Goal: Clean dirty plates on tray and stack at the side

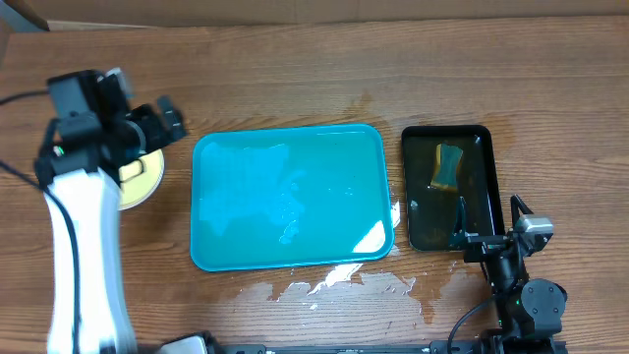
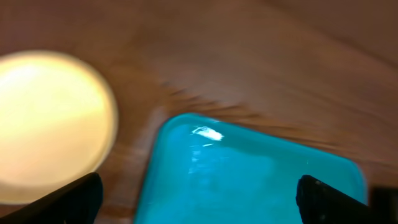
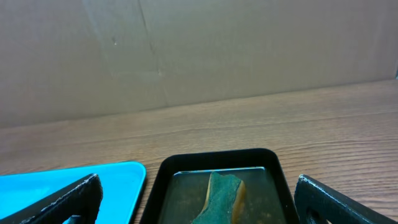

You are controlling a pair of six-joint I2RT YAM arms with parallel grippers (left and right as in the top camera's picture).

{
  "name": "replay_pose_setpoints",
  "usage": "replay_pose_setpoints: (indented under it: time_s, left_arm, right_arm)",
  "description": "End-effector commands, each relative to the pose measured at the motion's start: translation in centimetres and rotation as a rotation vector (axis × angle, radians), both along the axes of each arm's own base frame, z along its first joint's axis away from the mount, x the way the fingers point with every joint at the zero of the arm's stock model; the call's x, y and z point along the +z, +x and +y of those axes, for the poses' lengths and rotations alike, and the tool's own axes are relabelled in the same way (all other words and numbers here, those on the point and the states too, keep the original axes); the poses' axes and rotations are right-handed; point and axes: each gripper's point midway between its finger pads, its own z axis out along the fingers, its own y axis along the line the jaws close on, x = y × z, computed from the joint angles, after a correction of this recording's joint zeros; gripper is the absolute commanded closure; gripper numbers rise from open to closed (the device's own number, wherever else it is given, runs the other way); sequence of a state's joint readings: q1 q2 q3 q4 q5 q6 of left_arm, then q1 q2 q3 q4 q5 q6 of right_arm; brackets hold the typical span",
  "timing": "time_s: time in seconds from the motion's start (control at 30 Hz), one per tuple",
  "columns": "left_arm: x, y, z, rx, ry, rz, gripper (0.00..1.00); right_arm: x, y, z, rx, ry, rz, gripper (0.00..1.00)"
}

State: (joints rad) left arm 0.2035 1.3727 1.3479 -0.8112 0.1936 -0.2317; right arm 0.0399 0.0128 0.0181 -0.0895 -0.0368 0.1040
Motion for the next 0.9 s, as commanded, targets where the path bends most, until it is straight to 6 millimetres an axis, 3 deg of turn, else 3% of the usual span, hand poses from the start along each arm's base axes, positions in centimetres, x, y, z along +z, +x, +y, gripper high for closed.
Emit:
replay_pose_setpoints:
  time_s: [0.0,0.13,0.2,0.27,0.43,0.57,0.7,0.77,0.87]
  left_arm:
    - [6.7,-2.7,-4.1,-0.101,0.073,-0.191,0.00]
    - [11.6,-6.4,-7.4,-0.190,0.077,-0.352,0.00]
    - [13.4,-8.2,-7.6,-0.199,0.084,-0.417,0.00]
    - [14.2,-10.5,-6.4,-0.164,0.154,-0.440,0.00]
    - [12.9,-14.9,-5.1,-0.109,0.182,-0.435,0.00]
    - [8.8,-16.9,-4.8,-0.100,0.183,-0.407,0.00]
    - [4.9,-17.5,-3.8,-0.057,0.231,-0.407,0.00]
    - [4.7,-17.1,-3.8,-0.048,0.234,-0.494,0.00]
    - [6.2,-16.2,-4.2,-0.045,0.225,-0.692,0.00]
  right_arm:
    - [-0.1,0.0,-0.1,-0.005,-0.004,-0.008,0.00]
    - [-0.1,0.0,-0.1,-0.005,-0.004,-0.008,0.00]
    - [-0.1,0.0,-0.1,-0.005,-0.004,-0.008,0.00]
    - [-0.1,0.0,-0.1,-0.005,-0.004,-0.008,0.00]
    - [-0.1,0.0,-0.1,-0.005,-0.004,-0.008,0.00]
    - [-0.1,0.0,-0.1,-0.005,-0.004,-0.008,0.00]
    - [-0.1,0.0,-0.1,-0.005,-0.004,-0.008,0.00]
    - [-0.1,0.0,-0.1,-0.005,-0.004,-0.008,0.00]
    - [-0.1,0.0,-0.1,-0.005,-0.004,-0.008,0.00]
